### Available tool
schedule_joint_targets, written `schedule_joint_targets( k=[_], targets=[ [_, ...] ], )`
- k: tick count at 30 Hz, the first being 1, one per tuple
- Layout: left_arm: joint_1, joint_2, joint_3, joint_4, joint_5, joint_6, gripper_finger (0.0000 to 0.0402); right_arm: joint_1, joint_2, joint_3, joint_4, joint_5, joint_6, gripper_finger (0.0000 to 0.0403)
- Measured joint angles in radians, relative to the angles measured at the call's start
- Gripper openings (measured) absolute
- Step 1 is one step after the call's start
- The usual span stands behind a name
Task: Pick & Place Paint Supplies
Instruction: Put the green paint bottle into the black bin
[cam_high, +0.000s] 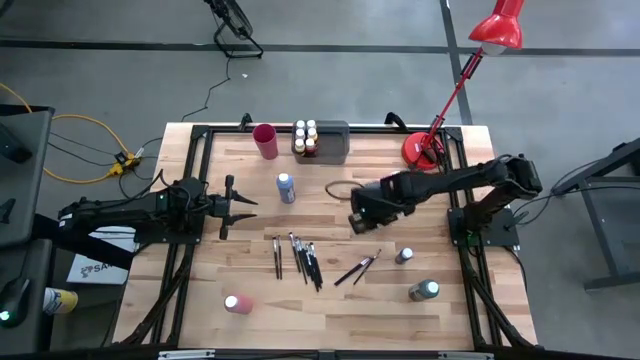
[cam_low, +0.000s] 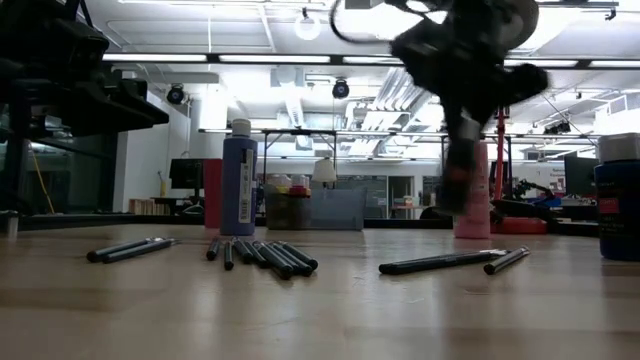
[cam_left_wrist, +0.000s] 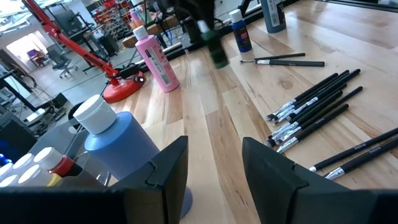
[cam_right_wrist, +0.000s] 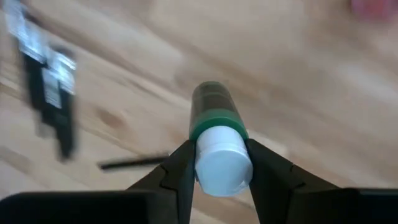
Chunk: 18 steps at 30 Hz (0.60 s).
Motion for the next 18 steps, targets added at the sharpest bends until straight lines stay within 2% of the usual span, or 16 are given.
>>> schedule_joint_targets(
  k=[8, 18],
  targets=[
    [0.000, 0.000, 0.000, 0.000, 0.000, 0.000, 0.0147, -0.108, 0.022, 0.225, 0.003, 0.039, -0.268, 0.0114],
    [0.000, 0.000, 0.000, 0.000, -0.002, 0.000, 0.0147, -0.325, 0.133, 0.481, -0.026, 0.039, -0.789, 0.0115]
  ],
)
